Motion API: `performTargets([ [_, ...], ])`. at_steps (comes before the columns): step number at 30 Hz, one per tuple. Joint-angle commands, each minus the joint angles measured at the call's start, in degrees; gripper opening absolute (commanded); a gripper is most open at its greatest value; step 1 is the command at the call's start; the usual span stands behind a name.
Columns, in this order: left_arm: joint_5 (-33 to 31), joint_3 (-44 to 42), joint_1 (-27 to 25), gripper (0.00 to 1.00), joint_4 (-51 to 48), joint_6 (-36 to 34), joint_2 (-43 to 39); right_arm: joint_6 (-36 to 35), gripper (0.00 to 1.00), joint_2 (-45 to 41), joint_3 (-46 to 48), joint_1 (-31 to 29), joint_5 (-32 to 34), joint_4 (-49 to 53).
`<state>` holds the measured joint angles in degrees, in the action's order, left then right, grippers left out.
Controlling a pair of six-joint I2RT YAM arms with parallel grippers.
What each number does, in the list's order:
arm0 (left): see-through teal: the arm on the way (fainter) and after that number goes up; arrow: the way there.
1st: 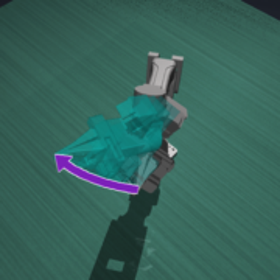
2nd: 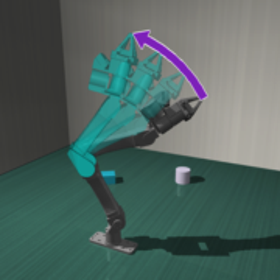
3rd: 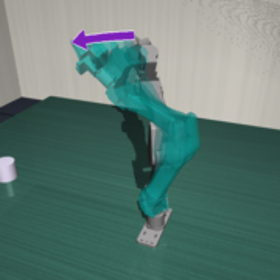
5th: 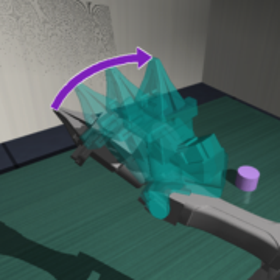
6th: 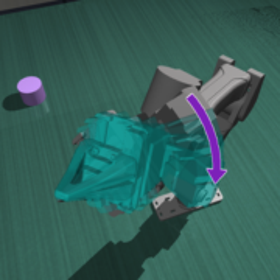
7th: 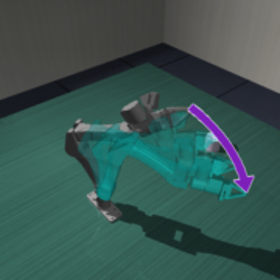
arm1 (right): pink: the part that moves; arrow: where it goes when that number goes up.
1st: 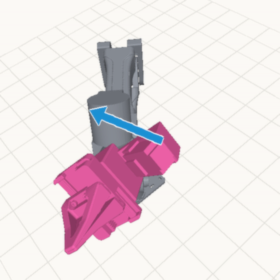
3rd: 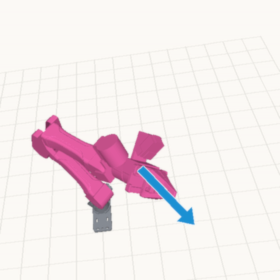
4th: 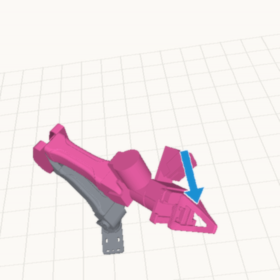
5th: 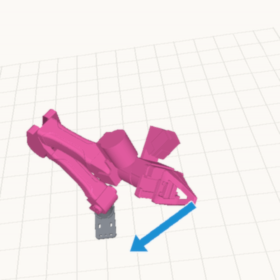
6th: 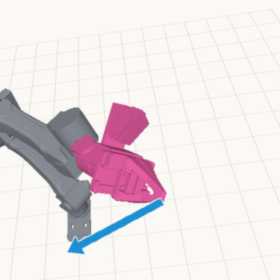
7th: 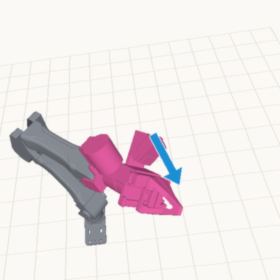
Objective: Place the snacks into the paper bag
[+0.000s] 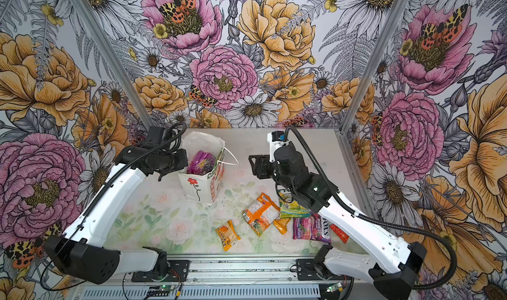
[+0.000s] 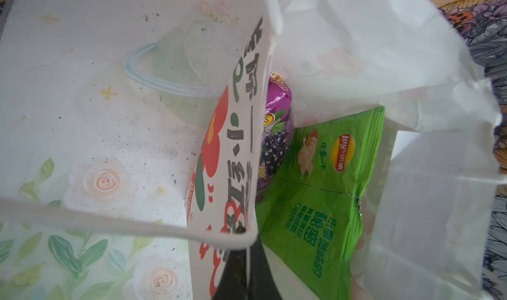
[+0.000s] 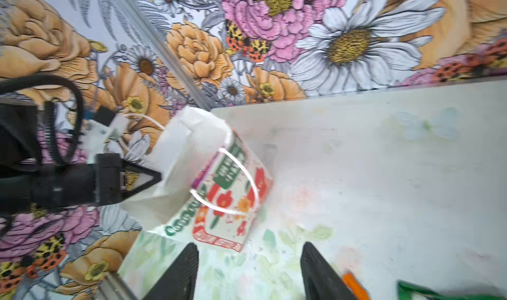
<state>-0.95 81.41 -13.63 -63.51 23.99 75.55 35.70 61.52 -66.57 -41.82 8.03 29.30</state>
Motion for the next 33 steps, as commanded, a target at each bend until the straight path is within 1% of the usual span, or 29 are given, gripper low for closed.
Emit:
performTargets([
  [1, 2.68, -1.76, 0.86, 0.00, 2.34, -3.23, -1.96, -1.66, 0.62, -2.63, 4.69, 2.79, 4.10, 5.12],
  [2, 2.47, -2.31, 1.04, 0.00, 2.47, -3.91, -2.30, -1.36, 0.63, -3.42, 5.85, 3.50, 4.01, 5.98],
  [4, 2.51, -3.72, 1.36, 0.00, 3.37, -5.26, -3.22, -0.19, 0.91, -4.20, 7.92, 4.17, 4.07, 7.59],
  [5, 2.45, -4.50, 1.67, 0.00, 4.12, -5.64, -3.70, 0.38, 0.99, -4.36, 8.90, 4.29, 3.93, 8.25],
  [8, 3.19, -6.81, 2.63, 0.00, 6.74, -6.47, -5.31, 2.15, 1.00, -3.72, 11.41, 4.31, 1.87, 10.53],
  [14, 4.23, -10.93, 2.92, 0.00, 11.94, -7.21, -8.45, 7.69, 1.00, -0.41, 16.27, 4.01, -2.55, 14.87],
  [18, 4.24, -12.80, 3.78, 0.00, 13.10, -7.67, -9.71, 11.56, 1.00, 0.20, 20.51, 2.72, -2.94, 16.98],
  [21, 5.04, -14.47, 4.77, 0.00, 14.07, -7.55, -10.66, 13.04, 1.00, -0.49, 23.77, 2.82, -3.31, 17.92],
  [23, 5.28, -14.94, 4.77, 0.00, 14.29, -7.47, -10.85, 11.87, 1.00, -1.08, 25.25, 3.92, -4.81, 18.62],
  [27, 5.49, -15.39, 4.84, 0.00, 14.57, -7.45, -11.08, 10.61, 1.00, -1.83, 27.22, 7.49, -3.62, 20.97],
  [30, 5.21, -15.58, 4.85, 0.00, 14.48, -7.56, -11.38, 11.38, 1.00, -0.28, 28.50, 11.14, -4.74, 20.77],
  [33, 4.89, -15.81, 4.84, 0.00, 14.48, -7.55, -11.80, 11.89, 1.00, 2.39, 28.26, 12.17, -4.52, 19.29],
])
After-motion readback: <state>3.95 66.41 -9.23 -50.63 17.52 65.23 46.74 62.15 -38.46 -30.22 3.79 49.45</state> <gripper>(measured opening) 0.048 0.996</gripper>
